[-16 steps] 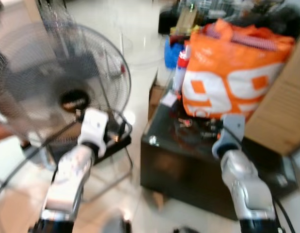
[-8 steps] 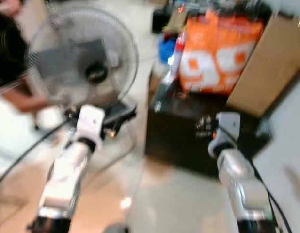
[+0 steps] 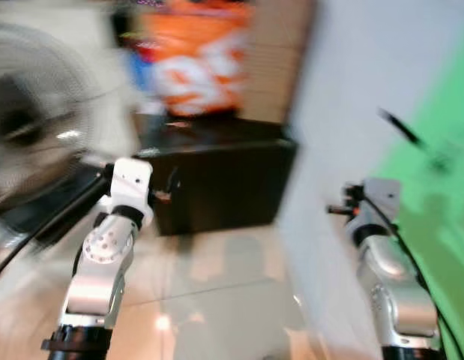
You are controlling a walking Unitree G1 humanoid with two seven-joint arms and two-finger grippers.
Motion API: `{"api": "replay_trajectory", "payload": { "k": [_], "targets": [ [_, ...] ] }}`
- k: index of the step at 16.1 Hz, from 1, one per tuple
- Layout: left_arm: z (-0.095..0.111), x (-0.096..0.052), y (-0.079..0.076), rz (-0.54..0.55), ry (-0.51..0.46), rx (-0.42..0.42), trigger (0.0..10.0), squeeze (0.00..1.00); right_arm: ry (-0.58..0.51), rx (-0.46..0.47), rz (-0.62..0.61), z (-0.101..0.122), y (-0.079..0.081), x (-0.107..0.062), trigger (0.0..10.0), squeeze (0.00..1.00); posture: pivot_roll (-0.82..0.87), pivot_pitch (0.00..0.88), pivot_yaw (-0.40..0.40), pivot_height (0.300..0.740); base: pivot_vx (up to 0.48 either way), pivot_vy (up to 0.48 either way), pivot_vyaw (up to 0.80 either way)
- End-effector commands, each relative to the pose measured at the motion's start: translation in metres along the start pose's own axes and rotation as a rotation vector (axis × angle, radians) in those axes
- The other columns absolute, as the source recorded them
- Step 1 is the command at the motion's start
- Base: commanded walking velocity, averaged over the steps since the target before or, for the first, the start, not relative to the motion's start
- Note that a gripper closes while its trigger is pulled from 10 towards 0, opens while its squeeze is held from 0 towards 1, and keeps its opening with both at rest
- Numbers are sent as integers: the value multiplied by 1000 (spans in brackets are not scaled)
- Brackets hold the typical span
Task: Hang keys on a hook
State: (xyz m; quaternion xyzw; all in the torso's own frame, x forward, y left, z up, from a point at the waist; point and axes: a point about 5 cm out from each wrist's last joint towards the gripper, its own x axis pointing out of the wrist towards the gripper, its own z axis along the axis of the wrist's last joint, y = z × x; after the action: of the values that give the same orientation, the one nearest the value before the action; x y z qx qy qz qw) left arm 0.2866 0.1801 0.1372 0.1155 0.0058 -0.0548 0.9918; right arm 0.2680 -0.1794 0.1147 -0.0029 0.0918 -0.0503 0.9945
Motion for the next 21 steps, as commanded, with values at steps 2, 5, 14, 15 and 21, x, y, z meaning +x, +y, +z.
{"api": "replay_trajectory", "payload": {
  "k": [2,5,14,15,21],
  "targets": [
    [6,1,-1,-32,-23,23,10000,0,-57,-72,21,10,5,-2,10000,0,-53,0,-20,740,0,0,-400],
    [6,-4,-11,-102,-19,-18,10000,0,-63,-57,23,9,6,-1,10000,0,-38,0,-24,740,0,0,-263],
    [3,-3,-13,-92,-13,-26,10000,0,-48,8,76,5,13,2,10000,0,-33,0,-38,740,0,87,-796],
    [3,-3,-13,-93,-13,-24,10000,0,-42,22,71,4,13,2,10000,0,-35,0,-37,740,0,416,-800],
    [2,-1,-11,-106,-3,0,10000,0,-43,46,58,4,15,2,10000,0,-36,0,-22,740,0,56,-800]
  ]
}}
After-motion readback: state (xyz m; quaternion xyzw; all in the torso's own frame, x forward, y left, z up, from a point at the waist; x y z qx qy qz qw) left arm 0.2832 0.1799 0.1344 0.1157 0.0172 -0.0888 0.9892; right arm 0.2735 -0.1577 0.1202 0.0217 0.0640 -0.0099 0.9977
